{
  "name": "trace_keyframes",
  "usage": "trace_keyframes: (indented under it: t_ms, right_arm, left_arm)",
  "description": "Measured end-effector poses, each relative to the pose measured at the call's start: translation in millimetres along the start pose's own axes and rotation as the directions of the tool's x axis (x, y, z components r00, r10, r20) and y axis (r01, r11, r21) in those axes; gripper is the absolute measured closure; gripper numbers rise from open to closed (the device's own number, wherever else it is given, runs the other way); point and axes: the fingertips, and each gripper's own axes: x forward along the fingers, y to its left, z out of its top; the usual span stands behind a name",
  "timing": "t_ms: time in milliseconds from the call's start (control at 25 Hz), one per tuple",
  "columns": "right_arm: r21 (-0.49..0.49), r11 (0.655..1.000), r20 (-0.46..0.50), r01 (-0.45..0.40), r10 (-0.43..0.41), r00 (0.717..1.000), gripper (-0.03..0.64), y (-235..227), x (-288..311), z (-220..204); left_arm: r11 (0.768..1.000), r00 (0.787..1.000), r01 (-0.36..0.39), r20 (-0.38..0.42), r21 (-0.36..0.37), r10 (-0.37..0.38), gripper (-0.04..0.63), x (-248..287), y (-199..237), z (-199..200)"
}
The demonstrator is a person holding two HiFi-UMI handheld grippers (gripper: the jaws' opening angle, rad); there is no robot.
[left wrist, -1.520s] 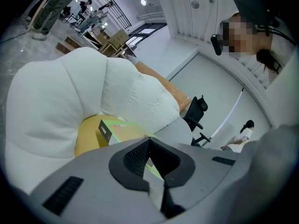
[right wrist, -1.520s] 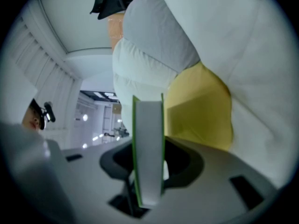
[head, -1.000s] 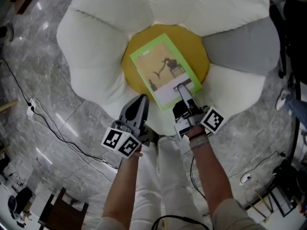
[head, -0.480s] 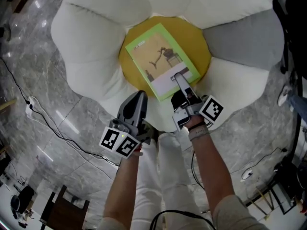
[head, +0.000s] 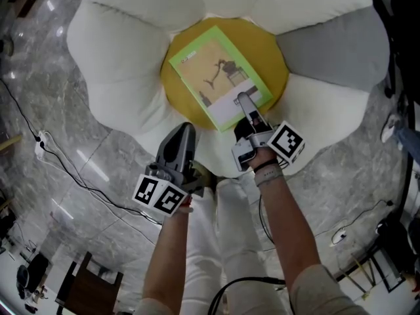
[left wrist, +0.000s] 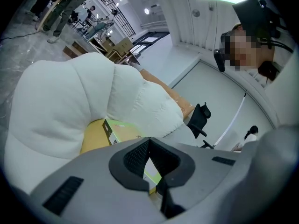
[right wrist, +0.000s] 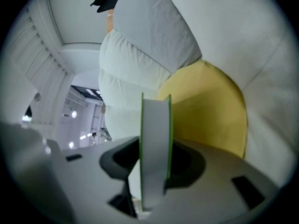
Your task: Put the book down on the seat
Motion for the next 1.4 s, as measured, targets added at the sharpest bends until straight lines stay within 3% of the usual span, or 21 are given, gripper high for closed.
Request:
trace_keyframes:
  t_ms: [160,400,520,720,1400]
  right_arm:
    - [0.024,1.0,0.01,-0.006,0.006,1.0,0.462,0,6,1]
    - [-0.031,0.997,0.01,0.069,-0.068,0.998,0.446,-3,8,6]
    - [-0.095,0.992,0.024,0.08,-0.078,0.997,0.423,1,13,8]
    - [-0.194,0.965,0.044,0.179,-0.174,0.984,0.372,-5,16,13]
    - [-0.195,0.913,0.062,0.359,-0.354,0.933,0.302,-31,21,16]
  left_arm:
    - [1.0,1.0,-0.008,-0.011,0.014,0.009,0.572,2,5,0]
    - [1.0,1.0,-0.014,-0.006,0.008,0.014,0.572,1,9,3]
    - [1.0,1.0,-0.016,-0.007,0.005,0.016,0.572,-1,13,3]
    - [1.0,1.0,-0.021,-0.006,0.004,0.021,0.572,-3,17,5]
    - [1.0,0.999,-0.02,0.033,-0.016,0.021,0.572,-4,15,9]
